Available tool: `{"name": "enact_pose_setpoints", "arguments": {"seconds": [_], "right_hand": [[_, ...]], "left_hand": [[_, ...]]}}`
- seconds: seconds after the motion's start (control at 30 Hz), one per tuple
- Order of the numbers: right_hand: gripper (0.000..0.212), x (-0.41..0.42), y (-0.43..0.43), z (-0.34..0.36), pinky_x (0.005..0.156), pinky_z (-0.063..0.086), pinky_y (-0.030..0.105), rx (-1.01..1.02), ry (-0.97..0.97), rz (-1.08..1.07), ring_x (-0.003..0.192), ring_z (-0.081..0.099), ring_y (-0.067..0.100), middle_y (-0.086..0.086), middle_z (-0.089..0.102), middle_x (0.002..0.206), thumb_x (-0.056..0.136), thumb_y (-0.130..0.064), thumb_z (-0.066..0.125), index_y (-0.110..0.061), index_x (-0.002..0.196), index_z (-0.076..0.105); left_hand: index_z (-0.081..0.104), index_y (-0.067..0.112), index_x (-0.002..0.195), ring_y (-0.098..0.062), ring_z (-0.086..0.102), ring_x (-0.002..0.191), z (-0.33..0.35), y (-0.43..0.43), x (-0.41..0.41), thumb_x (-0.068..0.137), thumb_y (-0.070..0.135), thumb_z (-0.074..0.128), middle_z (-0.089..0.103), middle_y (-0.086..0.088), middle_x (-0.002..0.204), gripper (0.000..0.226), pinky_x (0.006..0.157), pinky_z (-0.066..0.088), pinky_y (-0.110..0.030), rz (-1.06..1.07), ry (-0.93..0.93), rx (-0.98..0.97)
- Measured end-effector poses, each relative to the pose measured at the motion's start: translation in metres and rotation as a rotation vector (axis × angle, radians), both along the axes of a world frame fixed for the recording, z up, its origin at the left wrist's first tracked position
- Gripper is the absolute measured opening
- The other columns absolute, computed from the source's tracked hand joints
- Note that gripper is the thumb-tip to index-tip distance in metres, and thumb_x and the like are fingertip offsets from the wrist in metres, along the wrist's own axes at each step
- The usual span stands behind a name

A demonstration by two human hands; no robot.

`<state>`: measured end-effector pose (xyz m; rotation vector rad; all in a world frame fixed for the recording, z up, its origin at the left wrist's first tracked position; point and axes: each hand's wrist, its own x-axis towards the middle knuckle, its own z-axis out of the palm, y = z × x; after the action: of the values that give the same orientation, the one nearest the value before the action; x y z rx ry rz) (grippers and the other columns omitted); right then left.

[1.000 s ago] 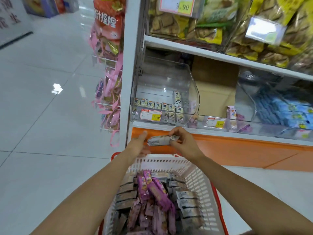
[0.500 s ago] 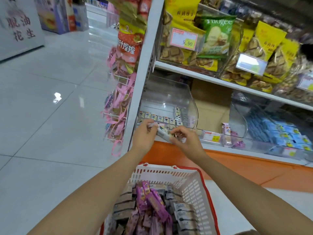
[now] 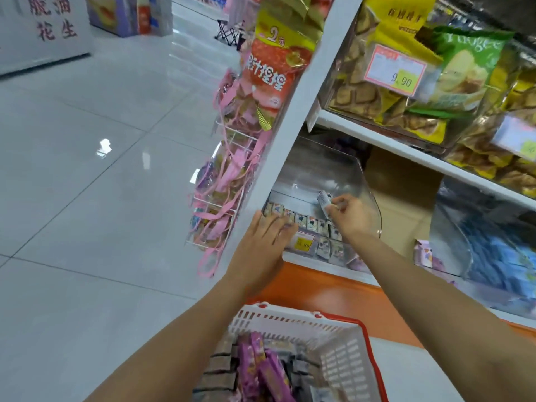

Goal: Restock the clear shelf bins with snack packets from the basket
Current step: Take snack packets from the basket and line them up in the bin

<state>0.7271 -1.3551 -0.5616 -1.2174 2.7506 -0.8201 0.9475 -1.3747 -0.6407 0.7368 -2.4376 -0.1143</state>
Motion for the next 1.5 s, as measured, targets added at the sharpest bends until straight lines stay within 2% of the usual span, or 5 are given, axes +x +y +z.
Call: {"name": "enact_pose_setpoints", "arguments": {"seconds": [0.4, 0.8, 1.07, 1.33, 1.5], "right_hand": [[0.02, -0.032, -0.053, -0.033, 0.073, 0.046, 0.029, 0.308, 0.221, 0.005, 0.075, 0.059, 0.025, 0.015, 0.07, 0.085, 0.09, -0.022, 0.066, -0.004, 0.084, 0.073], [0.02, -0.029, -0.05, -0.027, 0.072, 0.043, 0.027, 0.495, 0.236, 0.09, 0.08, 0.056, 0.025, 0.014, 0.071, 0.099, 0.093, -0.023, 0.061, -0.009, 0.097, 0.072], [0.025, -0.008, -0.019, -0.007, 0.093, 0.052, 0.037, 0.179, 0.139, 0.164, 0.098, 0.066, 0.023, 0.011, 0.071, 0.111, 0.095, -0.019, 0.057, -0.012, 0.115, 0.07], [0.021, 0.053, 0.048, 0.02, 0.083, 0.049, 0.014, -0.219, -0.021, 0.478, 0.093, 0.061, 0.005, -0.004, 0.066, 0.105, 0.094, -0.009, 0.058, -0.014, 0.111, 0.069], [0.011, 0.082, 0.095, -0.014, 0.068, 0.051, 0.021, -0.219, -0.077, 0.637, 0.076, 0.062, 0.01, -0.005, 0.068, 0.087, 0.094, -0.013, 0.061, -0.015, 0.097, 0.071]], "left_hand": [[0.05, 0.013, 0.139, -0.028, 0.04, 0.134, -0.034, -0.02, -0.014, 0.072, 0.004, 0.063, 0.054, -0.008, 0.137, 0.069, 0.121, 0.014, -0.05, -0.062, 0.192, -0.143], [0.047, 0.013, 0.143, -0.027, 0.031, 0.138, -0.029, -0.017, -0.009, 0.072, 0.01, 0.068, 0.049, -0.009, 0.143, 0.074, 0.12, 0.011, -0.05, -0.061, 0.123, -0.13], [0.039, 0.014, 0.148, -0.029, 0.029, 0.144, -0.015, -0.003, -0.001, 0.07, 0.004, 0.067, 0.043, -0.009, 0.149, 0.084, 0.118, 0.016, -0.054, -0.041, 0.025, -0.003], [0.023, 0.017, 0.154, -0.031, 0.011, 0.15, 0.0, 0.024, 0.006, 0.071, 0.006, 0.073, 0.024, -0.013, 0.16, 0.097, 0.12, 0.016, -0.053, 0.049, -0.087, 0.051], [0.049, 0.012, 0.135, -0.033, 0.042, 0.125, -0.02, 0.047, 0.022, 0.064, 0.015, 0.079, 0.051, -0.013, 0.128, 0.077, 0.115, 0.03, -0.05, 0.043, -0.115, 0.031]]}}
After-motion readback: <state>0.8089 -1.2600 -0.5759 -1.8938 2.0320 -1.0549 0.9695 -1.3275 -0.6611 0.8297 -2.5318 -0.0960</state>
